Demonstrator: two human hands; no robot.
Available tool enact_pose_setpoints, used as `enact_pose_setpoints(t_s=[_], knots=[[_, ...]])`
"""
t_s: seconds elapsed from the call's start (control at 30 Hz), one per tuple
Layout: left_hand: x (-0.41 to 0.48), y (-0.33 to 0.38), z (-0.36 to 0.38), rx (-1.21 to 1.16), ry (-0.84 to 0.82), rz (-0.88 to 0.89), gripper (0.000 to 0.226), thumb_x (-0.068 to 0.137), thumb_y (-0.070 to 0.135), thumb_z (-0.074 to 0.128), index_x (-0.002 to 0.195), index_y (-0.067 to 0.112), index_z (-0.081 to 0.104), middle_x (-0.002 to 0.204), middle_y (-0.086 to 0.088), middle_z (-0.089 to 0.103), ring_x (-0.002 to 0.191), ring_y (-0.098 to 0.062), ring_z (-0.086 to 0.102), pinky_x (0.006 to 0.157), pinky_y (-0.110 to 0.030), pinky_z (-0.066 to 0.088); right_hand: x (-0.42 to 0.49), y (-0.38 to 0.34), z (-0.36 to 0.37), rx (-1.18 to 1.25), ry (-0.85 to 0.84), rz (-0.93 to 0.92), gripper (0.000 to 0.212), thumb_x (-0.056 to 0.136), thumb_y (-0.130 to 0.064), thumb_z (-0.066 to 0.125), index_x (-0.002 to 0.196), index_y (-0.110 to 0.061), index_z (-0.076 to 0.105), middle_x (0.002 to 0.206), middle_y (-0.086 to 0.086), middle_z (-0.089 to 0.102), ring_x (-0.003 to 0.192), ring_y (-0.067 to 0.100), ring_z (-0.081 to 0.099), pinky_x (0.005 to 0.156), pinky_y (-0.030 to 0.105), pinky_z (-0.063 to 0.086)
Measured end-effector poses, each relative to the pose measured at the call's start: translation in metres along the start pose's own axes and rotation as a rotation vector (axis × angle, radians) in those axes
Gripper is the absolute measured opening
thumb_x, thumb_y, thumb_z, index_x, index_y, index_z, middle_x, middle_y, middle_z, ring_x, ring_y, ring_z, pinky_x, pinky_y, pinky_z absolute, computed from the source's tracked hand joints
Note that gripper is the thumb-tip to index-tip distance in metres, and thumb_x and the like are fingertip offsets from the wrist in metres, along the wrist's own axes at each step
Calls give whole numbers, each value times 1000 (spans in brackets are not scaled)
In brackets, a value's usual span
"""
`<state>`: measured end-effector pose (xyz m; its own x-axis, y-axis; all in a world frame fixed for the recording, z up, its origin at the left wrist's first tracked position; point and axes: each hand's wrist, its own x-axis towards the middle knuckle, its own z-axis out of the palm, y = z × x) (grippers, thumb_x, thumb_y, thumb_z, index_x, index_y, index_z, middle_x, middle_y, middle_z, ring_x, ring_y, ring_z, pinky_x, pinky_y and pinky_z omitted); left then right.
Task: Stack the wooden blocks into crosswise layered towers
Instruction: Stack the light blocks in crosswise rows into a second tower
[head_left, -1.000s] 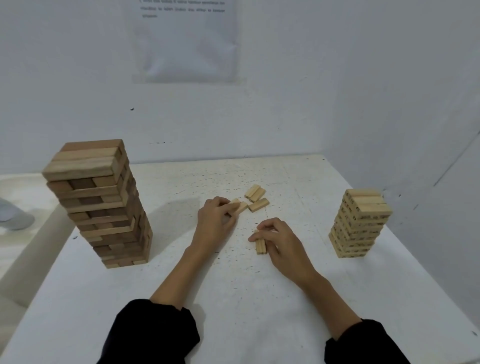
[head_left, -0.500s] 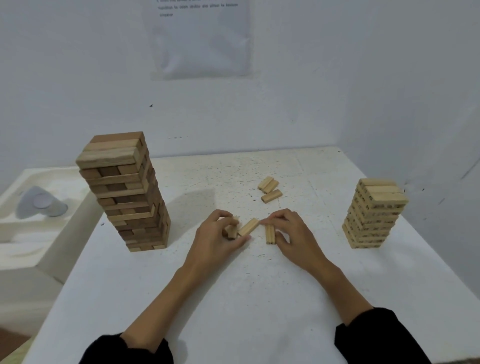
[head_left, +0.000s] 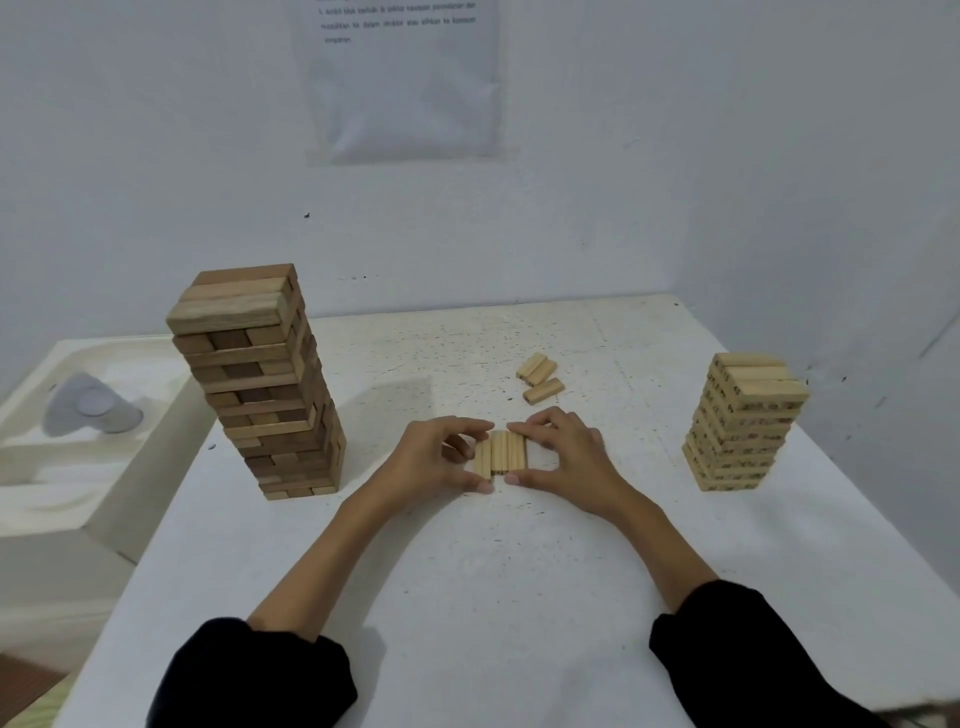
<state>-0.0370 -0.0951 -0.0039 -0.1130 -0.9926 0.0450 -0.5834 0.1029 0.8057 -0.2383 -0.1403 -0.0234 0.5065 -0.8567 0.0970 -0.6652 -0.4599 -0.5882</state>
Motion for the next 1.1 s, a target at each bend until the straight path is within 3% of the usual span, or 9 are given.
enact_pose_setpoints(t_s=[0.1,0.27,0.43,0.57,0.83,1.1], knots=[[3,-2,-2,68,-8,24,77,57,20,89,126,24,56,107,10,62,94,-4,57,82,-12,46,5,1,-5,106,-16,-13,62,68,-46,77,125,-34,56,111,-14,48,99,5,45,94,29,24],[3,-4,-5,143,-15,34,80,59,33,88,130,25,53,111,12,55,99,-1,52,80,-12,42,9,7,-11,133,-93,-18,77,64,-45,80,132,-34,48,116,-12,48,109,8,38,93,26,21],[8,-6,-2,229,2,50,60,62,38,86,117,27,62,107,10,56,93,1,50,71,-8,35,14,9,-13,98,-121,-39,66,67,-46,79,126,-37,53,116,-13,47,110,8,39,97,29,26],[10,-6,0,181,22,49,52,61,33,87,109,28,65,102,12,56,90,2,52,70,-6,38,19,7,-14,141,-149,-53,58,65,-45,81,119,-40,58,109,-14,50,97,4,46,95,34,37],[5,-6,0,77,67,13,54,56,25,91,105,24,68,101,12,63,94,-3,57,81,-14,47,15,2,-6,72,-48,-106,50,68,-40,80,114,-35,60,103,-8,52,89,-1,46,88,28,29],[4,10,-4,71,20,16,56,49,32,92,100,25,69,97,8,66,89,-7,58,79,-22,50,7,-5,-23,119,-88,-131,50,67,-33,81,112,-29,62,102,-10,52,87,7,51,83,36,47]])
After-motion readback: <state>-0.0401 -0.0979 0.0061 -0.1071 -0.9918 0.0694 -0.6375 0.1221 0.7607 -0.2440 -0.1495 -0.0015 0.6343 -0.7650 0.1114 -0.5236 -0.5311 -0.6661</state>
